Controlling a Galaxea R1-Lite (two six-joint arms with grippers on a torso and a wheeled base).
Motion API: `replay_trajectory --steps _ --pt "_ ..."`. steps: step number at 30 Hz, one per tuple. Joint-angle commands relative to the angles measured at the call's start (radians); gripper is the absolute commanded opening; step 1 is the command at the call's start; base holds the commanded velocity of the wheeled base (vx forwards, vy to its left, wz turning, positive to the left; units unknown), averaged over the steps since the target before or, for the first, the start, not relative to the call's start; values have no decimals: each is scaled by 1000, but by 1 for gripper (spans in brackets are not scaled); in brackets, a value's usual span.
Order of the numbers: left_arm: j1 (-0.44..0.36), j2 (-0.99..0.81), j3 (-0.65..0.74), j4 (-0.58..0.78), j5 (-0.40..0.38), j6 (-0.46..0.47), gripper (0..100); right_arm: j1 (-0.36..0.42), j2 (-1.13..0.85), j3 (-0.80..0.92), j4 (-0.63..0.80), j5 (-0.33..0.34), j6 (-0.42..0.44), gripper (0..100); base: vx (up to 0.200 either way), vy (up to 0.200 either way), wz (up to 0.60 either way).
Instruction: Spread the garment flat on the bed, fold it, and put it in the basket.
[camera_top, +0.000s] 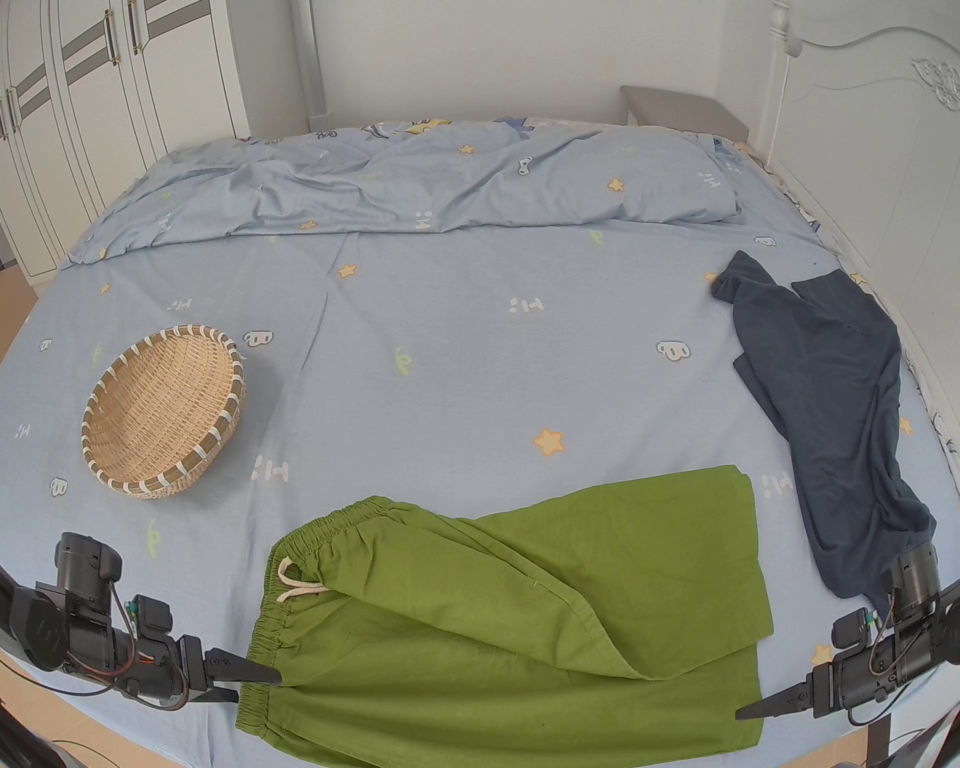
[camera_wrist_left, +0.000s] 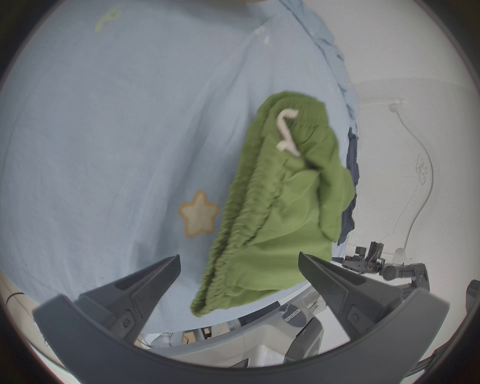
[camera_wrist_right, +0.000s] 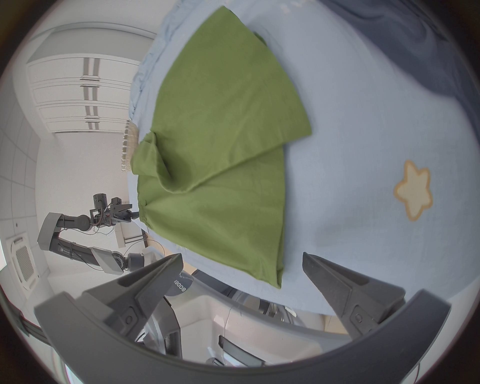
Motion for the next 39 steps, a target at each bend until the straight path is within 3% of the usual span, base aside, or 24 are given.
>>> replay_trajectory --steps 1,6,10,14,21,27,39 --pt "-15 -338 -119 91 0 -150 100 -26 -289 -32 -51 -10 7 100 0 0 0" --pt "-88 -331 -355 246 12 -156 100 -29 -380 -211 -24 -10 7 100 0 0 0" --pt "-122 -210 -497 252 18 -153 100 -11 -371 -363 35 -10 7 100 0 0 0" --pt "-144 -71 -613 246 23 -87 100 14 -340 -467 78 -10 6 100 0 0 0" --pt "-150 133 -794 286 29 30 100 61 -294 -495 78 -10 9 100 0 0 0" --pt "-156 278 -975 449 29 48 100 121 -285 -478 76 -39 13 100 0 0 0" --pt "-272 335 -992 470 27 42 100 161 -292 -441 70 -76 13 100 0 0 0"
